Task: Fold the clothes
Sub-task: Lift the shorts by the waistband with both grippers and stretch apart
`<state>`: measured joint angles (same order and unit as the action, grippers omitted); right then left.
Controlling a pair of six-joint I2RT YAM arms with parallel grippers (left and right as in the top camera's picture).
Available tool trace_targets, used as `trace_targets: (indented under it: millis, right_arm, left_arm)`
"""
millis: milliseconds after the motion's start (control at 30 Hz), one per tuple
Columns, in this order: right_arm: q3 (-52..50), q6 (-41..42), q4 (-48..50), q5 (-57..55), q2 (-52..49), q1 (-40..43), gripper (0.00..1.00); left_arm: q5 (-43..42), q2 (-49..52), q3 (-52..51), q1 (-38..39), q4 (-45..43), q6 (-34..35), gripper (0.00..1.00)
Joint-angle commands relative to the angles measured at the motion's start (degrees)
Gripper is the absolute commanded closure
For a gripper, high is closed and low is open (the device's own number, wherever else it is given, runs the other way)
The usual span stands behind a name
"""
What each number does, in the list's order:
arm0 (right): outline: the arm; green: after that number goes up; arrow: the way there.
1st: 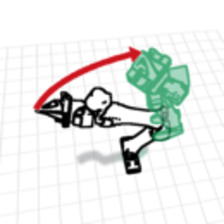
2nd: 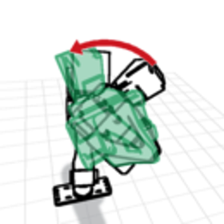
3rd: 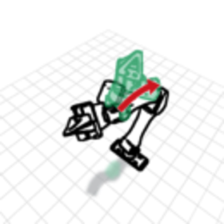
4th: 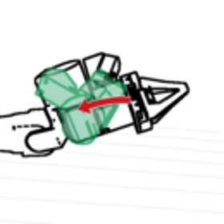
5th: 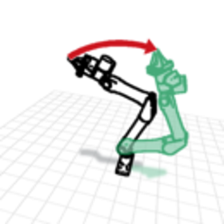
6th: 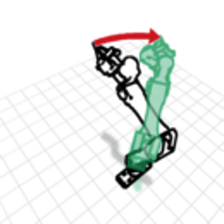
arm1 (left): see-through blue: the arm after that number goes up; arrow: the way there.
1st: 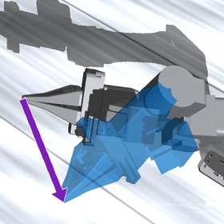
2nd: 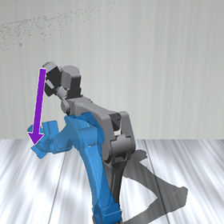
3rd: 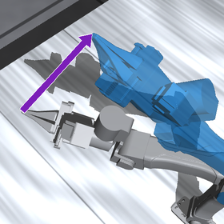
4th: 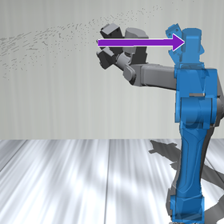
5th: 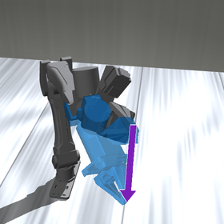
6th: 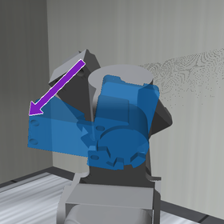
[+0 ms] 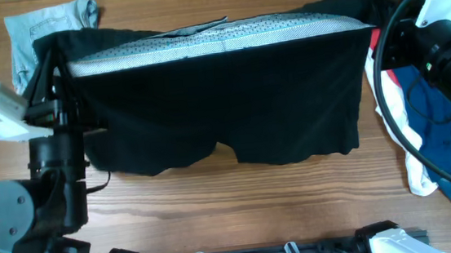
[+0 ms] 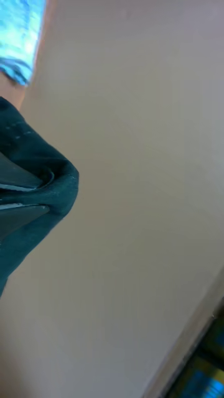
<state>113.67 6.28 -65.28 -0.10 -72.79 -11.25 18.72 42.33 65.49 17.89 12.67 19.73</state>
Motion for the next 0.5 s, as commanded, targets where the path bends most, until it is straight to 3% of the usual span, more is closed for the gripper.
trace_targets:
  millis: [0, 233, 467]
  right_arm:
    - [1.53, 0.37, -2.56, -5.95, 2.95, 1.01, 0.96]
    - [2.93, 2.95, -8.81, -5.95, 14.45, 0.98, 0.96]
    - [10.45, 4.28, -18.53, -5.92, 14.75, 0.98, 0.96]
  left_arm:
    - [2.29, -1.88, 5.62, -0.63, 5.53, 0.07, 0.96]
    - [-5.44, -3.23, 22.36, -0.63, 30.38, 0.28, 0.96]
    - [-6.47, -2.8, 27.52, -0.66, 37.18, 0.72, 0.96]
